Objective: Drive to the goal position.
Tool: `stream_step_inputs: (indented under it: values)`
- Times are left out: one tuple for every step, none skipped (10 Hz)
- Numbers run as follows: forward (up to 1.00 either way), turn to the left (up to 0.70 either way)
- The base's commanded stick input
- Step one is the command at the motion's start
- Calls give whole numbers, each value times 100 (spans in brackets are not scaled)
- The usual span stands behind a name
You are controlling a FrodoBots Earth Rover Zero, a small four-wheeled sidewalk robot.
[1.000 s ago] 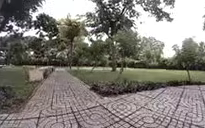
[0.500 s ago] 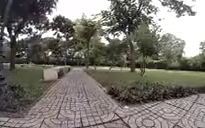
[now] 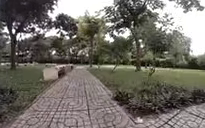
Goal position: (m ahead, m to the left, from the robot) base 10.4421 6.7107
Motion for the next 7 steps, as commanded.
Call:
stream_step_inputs:
  values:
    - [70, 0]
    - [70, 0]
    - [70, 27]
    - [70, 27]
    - [70, 27]
    - [70, 27]
    - [70, 27]
